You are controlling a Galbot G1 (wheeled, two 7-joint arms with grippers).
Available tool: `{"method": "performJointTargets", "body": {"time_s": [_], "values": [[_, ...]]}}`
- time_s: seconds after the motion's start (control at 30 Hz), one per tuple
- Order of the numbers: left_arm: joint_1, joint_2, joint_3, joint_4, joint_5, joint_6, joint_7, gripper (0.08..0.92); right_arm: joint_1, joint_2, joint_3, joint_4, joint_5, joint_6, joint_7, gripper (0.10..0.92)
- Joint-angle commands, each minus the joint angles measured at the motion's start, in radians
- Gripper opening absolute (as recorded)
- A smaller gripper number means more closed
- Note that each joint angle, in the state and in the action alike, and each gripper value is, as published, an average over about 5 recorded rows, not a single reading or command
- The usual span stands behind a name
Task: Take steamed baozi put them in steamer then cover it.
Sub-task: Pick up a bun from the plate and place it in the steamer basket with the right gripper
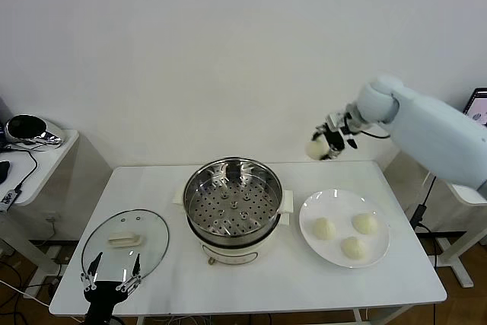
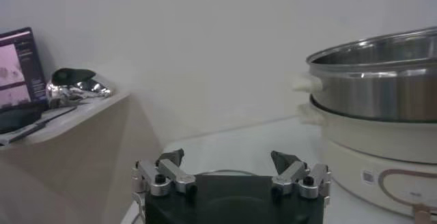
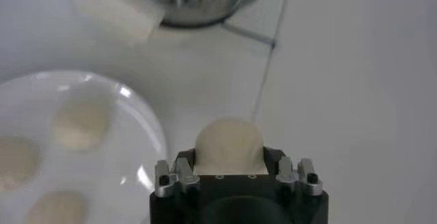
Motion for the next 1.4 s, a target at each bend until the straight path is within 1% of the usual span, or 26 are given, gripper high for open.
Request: {"method": "performJointTargets", "body": {"time_s": [0.03, 0.2, 0.37, 0.67, 0.9, 1.07, 1.17, 1.27, 1.33, 1.4], "values": [[0.0, 0.001, -0.006, 0.002, -0.004, 0.0, 0.0, 0.823, 0.128, 0.136, -0.128, 0.025, 0.12, 0.079, 0.032, 0.619], [-0.004, -0.004, -0.015, -0.004, -0.01, 0.002, 0.0, 0.823, 0.089, 0.262, -0.189, -0.004, 0.061, 0.183, 0.072, 0.619], [-0.006, -0.012, -0.024, -0.011, -0.011, 0.004, 0.001, 0.823, 0.052, 0.353, -0.229, -0.07, -0.07, 0.318, 0.101, 0.621], [0.002, -0.017, -0.042, -0.01, -0.018, 0.002, 0.001, 0.823, -0.022, 0.394, -0.255, -0.147, -0.208, 0.464, 0.102, 0.629], [0.005, -0.021, -0.043, -0.011, -0.018, 0.0, 0.0, 0.823, -0.073, 0.426, -0.228, -0.223, -0.336, 0.536, 0.139, 0.636], [0.004, -0.024, -0.042, -0.017, -0.018, 0.001, 0.0, 0.823, -0.097, 0.452, -0.212, -0.266, -0.396, 0.57, 0.158, 0.638], [0.005, -0.025, -0.042, -0.02, -0.019, 0.0, 0.0, 0.823, -0.109, 0.466, -0.199, -0.293, -0.437, 0.591, 0.175, 0.68], [0.006, -0.026, -0.041, -0.02, -0.02, -0.001, 0.0, 0.823, -0.118, 0.475, -0.188, -0.309, -0.467, 0.608, 0.189, 0.76], [0.006, -0.027, -0.041, -0.02, -0.02, -0.001, -0.001, 0.823, -0.119, 0.474, -0.188, -0.308, -0.467, 0.616, 0.197, 0.799], [0.007, -0.027, -0.041, -0.022, -0.02, -0.002, -0.001, 0.823, -0.113, 0.466, -0.187, -0.3, -0.45, 0.617, 0.202, 0.815]]}}
